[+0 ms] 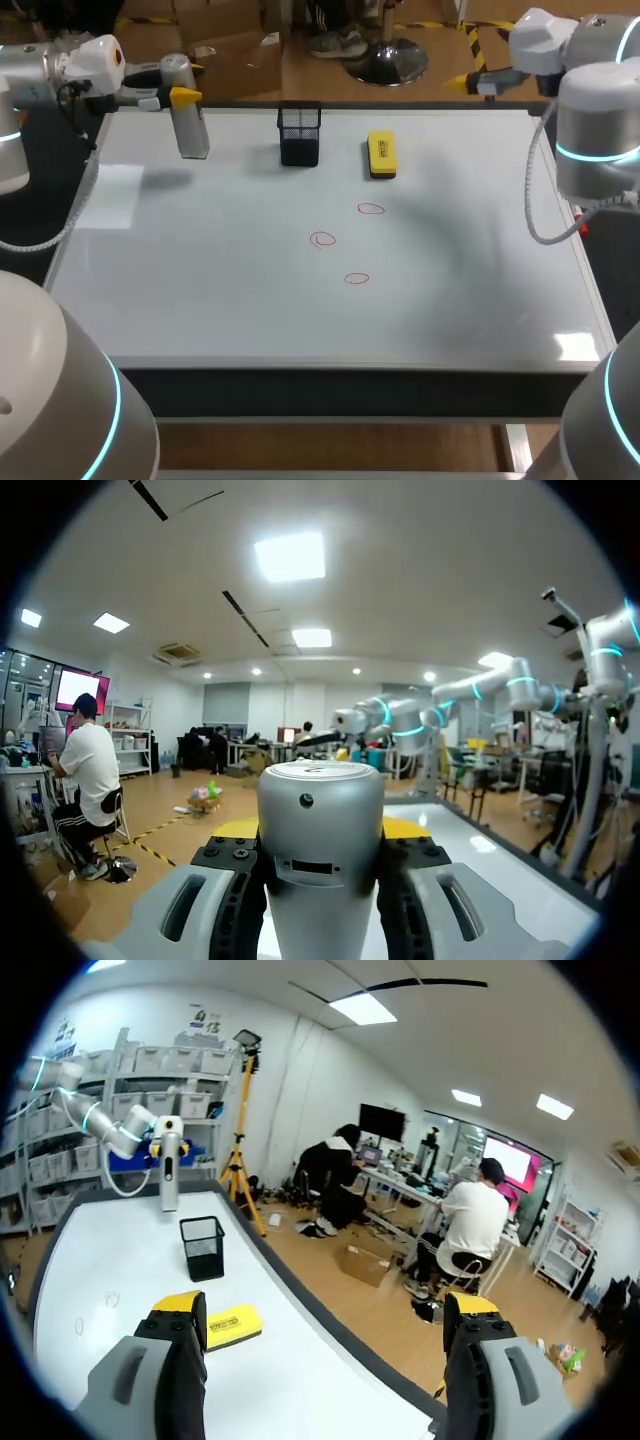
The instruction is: Pick up the inspection probe, press it on each red-marked spot on the whiteboard one by one, put down the probe, pick up the eraser, and wipe off all the red marks.
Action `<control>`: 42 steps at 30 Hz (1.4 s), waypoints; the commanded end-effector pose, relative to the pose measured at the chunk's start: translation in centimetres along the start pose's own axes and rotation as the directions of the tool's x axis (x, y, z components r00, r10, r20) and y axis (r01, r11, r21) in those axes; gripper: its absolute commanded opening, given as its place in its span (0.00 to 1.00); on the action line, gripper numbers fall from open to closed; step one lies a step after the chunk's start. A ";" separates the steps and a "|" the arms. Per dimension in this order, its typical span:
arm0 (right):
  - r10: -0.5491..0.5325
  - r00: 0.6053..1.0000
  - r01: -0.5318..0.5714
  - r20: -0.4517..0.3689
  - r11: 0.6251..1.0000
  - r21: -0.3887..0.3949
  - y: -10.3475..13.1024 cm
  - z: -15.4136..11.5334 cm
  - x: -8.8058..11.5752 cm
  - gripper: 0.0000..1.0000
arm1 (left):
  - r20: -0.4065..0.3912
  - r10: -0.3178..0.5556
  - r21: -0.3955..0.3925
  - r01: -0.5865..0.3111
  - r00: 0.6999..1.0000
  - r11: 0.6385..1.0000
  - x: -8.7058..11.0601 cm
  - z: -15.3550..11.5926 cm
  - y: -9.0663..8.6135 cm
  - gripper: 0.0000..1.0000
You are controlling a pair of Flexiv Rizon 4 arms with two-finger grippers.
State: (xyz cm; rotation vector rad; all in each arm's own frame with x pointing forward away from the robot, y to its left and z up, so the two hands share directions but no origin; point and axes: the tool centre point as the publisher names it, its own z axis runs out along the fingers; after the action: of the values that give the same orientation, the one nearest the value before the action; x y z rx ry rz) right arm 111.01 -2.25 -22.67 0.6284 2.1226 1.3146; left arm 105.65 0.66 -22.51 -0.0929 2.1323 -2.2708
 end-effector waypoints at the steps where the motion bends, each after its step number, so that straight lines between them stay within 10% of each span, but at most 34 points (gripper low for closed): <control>1: -0.111 0.948 0.171 -0.298 0.968 0.184 1.1 1.2 -0.3 1.00 | -0.002 -0.001 -0.001 0.001 1.000 1.000 0.0 0.0 -0.1 0.00; 8: -0.230 0.797 0.441 -0.558 0.853 0.279 1.3 2.7 1.1 1.00 | -0.002 -0.001 -0.001 0.001 1.000 1.000 0.0 0.0 -0.1 0.00; 17: -0.285 0.693 0.594 -0.662 0.746 0.301 1.6 3.6 2.7 1.00 | -0.002 -0.001 -0.001 0.001 1.000 1.000 0.0 0.0 -0.1 0.00; 22: -0.350 0.557 0.761 -0.753 0.577 0.295 0.8 3.9 3.5 1.00 | -0.002 -0.001 -0.001 0.001 1.000 1.000 0.0 0.0 -0.1 0.00; 30: -0.383 0.387 0.886 -0.839 0.407 0.223 -0.5 4.1 4.0 1.00 | -0.002 -0.001 -0.001 0.001 1.000 1.000 0.0 0.0 -0.1 0.00; 36: -0.378 0.303 0.920 -0.875 0.355 0.166 -1.3 4.2 4.8 1.00 | -0.002 -0.001 -0.001 0.001 1.000 1.000 0.0 0.0 -0.1 0.00; 42: -0.365 0.354 0.898 -0.861 0.389 0.205 -1.5 4.1 4.8 1.00 | -0.002 -0.001 -0.001 0.001 1.000 1.000 0.0 0.0 -0.1 0.00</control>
State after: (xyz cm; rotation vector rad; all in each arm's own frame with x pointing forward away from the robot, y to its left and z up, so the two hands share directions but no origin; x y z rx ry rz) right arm 109.98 2.56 -27.06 -0.7035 2.7554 0.3723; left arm 105.65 0.66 -22.51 -0.0930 2.1323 -2.2707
